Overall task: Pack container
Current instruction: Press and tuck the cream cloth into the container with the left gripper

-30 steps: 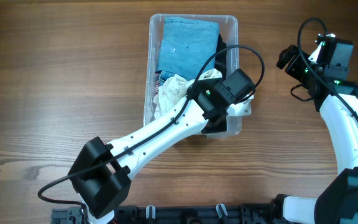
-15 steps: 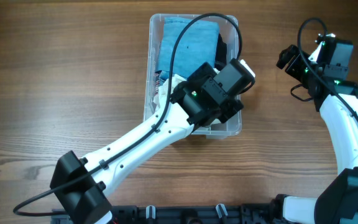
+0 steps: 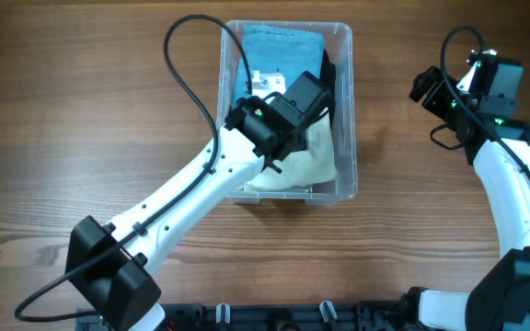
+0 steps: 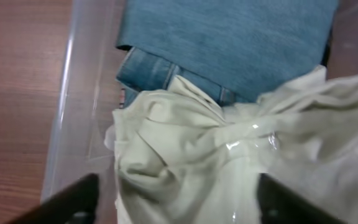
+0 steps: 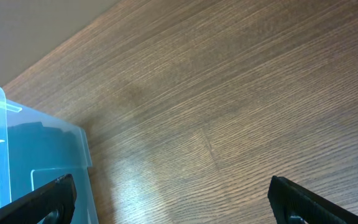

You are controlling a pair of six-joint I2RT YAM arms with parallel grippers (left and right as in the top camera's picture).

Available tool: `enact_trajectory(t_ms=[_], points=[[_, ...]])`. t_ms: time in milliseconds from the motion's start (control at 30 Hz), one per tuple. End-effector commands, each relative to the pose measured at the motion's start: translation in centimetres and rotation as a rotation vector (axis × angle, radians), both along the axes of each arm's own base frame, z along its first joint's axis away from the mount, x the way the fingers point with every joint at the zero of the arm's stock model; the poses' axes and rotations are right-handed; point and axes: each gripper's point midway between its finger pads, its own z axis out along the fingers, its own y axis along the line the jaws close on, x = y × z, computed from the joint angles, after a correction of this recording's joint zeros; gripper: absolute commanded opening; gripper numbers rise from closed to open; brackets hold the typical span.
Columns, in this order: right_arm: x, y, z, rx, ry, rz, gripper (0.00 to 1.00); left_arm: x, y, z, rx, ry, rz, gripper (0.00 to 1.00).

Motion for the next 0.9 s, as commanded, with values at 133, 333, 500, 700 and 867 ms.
enact_trajectory(t_ms=[133, 333, 500, 700, 867], points=[[0.6, -0.1, 0.8, -0.009, -0.020, 0.015, 1.00, -0.7, 0.6, -0.1, -0.033, 0.042, 0.059, 0.04], [0.6, -0.1, 0.8, -0.009, -0.020, 0.015, 1.00, -3.5, 1.4, -2.2, -0.045, 0.177, 0.137, 0.04], [0.6, -0.1, 0.8, -0.009, -0.020, 0.015, 1.00, -4.2, 1.6, -4.4, -0.034, 0.209, 0.134, 0.04], [0.6, -0.1, 0.8, -0.009, -0.020, 0.014, 1.00, -2.9, 0.8, -7.6, -0.082, 0.146, 0.129, 0.04], [0.6, -0.1, 0.8, -0.009, -0.020, 0.015, 1.00, -1.6, 0.1, -7.6, -0.084, 0.087, 0.055, 0.04]])
